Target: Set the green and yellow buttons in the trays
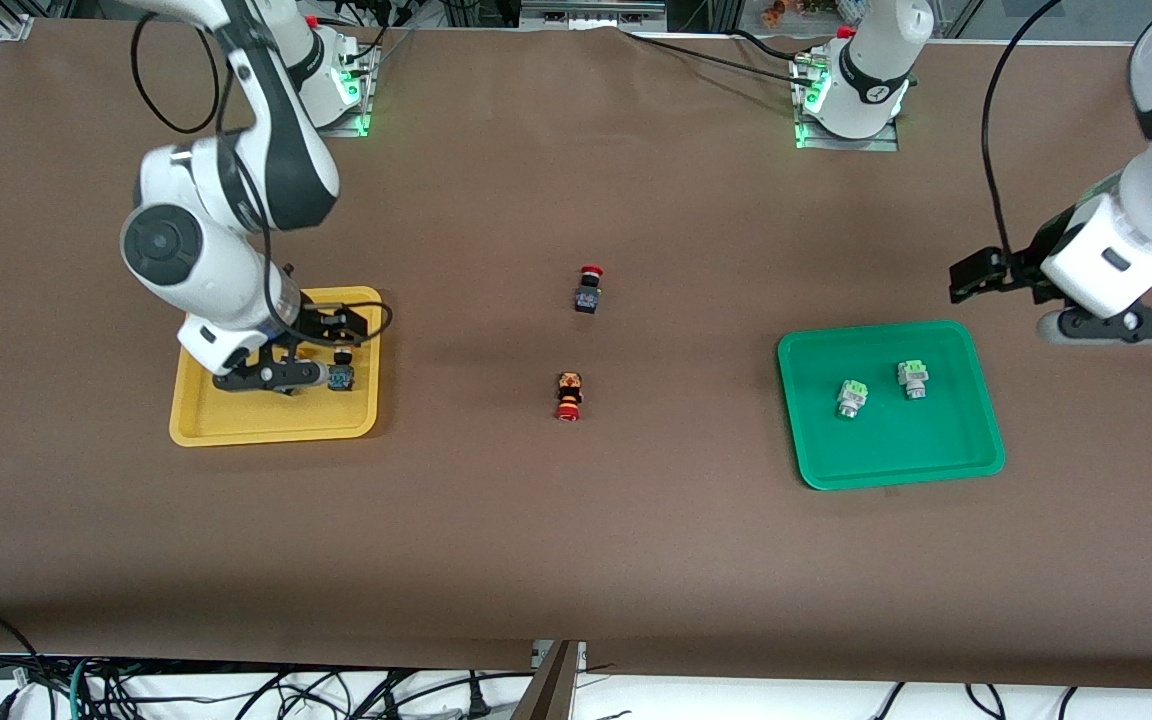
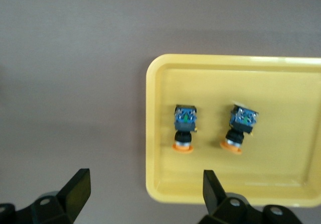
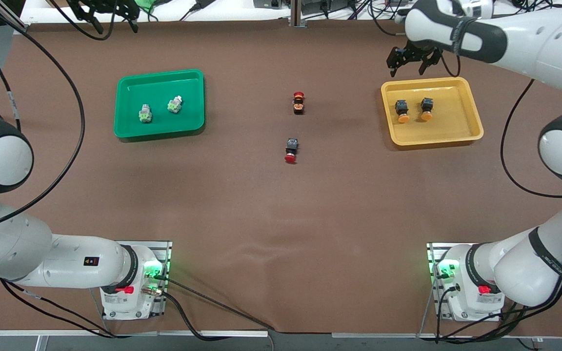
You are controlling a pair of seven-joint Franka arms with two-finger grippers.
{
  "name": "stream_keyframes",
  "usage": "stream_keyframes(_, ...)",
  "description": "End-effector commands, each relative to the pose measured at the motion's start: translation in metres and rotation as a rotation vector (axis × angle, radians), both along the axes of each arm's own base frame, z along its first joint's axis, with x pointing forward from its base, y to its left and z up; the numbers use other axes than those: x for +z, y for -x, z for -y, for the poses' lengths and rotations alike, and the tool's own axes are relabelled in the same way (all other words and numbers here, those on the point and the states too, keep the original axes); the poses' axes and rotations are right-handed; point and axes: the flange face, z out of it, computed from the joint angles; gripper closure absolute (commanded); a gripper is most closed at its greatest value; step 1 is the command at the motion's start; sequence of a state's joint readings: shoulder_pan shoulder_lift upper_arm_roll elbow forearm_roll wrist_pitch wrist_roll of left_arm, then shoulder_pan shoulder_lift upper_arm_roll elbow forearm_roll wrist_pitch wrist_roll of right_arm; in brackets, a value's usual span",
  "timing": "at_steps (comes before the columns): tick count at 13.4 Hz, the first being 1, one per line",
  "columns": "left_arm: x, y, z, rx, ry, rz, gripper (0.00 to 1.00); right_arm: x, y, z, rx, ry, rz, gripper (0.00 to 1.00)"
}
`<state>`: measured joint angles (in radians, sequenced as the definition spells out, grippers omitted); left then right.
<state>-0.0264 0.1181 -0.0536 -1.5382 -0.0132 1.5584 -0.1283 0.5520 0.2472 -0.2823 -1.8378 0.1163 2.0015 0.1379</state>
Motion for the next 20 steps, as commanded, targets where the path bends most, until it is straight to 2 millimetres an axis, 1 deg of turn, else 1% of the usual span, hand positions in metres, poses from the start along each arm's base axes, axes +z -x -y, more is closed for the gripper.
stream_keyframes(1, 0.012, 0.01, -0.019, 0.043, 0.021, -0.008, 0.0, 0.057, 0.025, 0.008, 0.002, -0.032, -0.009, 0.01)
stream_keyframes(2, 0.01, 0.01, -0.019, 0.043, 0.02, -0.022, 0.0, 0.07, 0.031, 0.012, 0.001, -0.038, -0.017, 0.01)
stream_keyframes(3, 0.01, 0.007, -0.014, 0.035, 0.016, -0.023, 0.0, 0.081, 0.036, 0.014, 0.006, -0.041, -0.02, 0.01)
stream_keyframes(4, 0.007, 0.0, -0.016, 0.038, 0.016, -0.026, 0.0, 0.09, 0.04, 0.017, 0.019, -0.028, -0.011, 0.01)
stream_keyframes(5, 0.008, -0.001, -0.015, 0.035, 0.016, -0.023, 0.0, 0.098, 0.042, 0.02, 0.031, -0.003, 0.001, 0.01)
stream_keyframes(9, 0.018, -0.003, -0.008, 0.022, 0.018, -0.006, 0.0, 0.13, 0.039, 0.015, 0.057, -0.002, 0.035, 0.01)
stream_keyframes(10, 0.014, -0.004, -0.009, 0.024, 0.018, -0.012, 0.0, 0.133, 0.038, 0.013, 0.059, 0.002, 0.027, 0.01)
stream_keyframes(11, 0.015, -0.004, -0.011, 0.025, 0.012, -0.01, 0.0, 0.136, 0.04, 0.011, 0.067, 0.003, 0.018, 0.01)
stream_keyframes(13, 0.012, -0.006, -0.014, 0.03, 0.014, -0.014, 0.0, 0.139, 0.042, 0.026, 0.053, 0.012, -0.016, 0.01)
stream_keyframes(16, 0.012, -0.007, -0.011, 0.025, 0.009, -0.013, 0.0, 0.139, 0.038, 0.052, 0.071, 0.022, -0.029, 0.01)
stream_keyframes(18, 0.012, -0.007, -0.011, 0.024, 0.011, -0.013, 0.0, 0.142, 0.037, 0.059, 0.072, 0.038, -0.024, 0.01)
stream_keyframes(20, 0.012, -0.006, -0.009, 0.022, 0.011, -0.013, 0.0, 0.144, 0.037, 0.06, 0.075, 0.047, -0.017, 0.01)
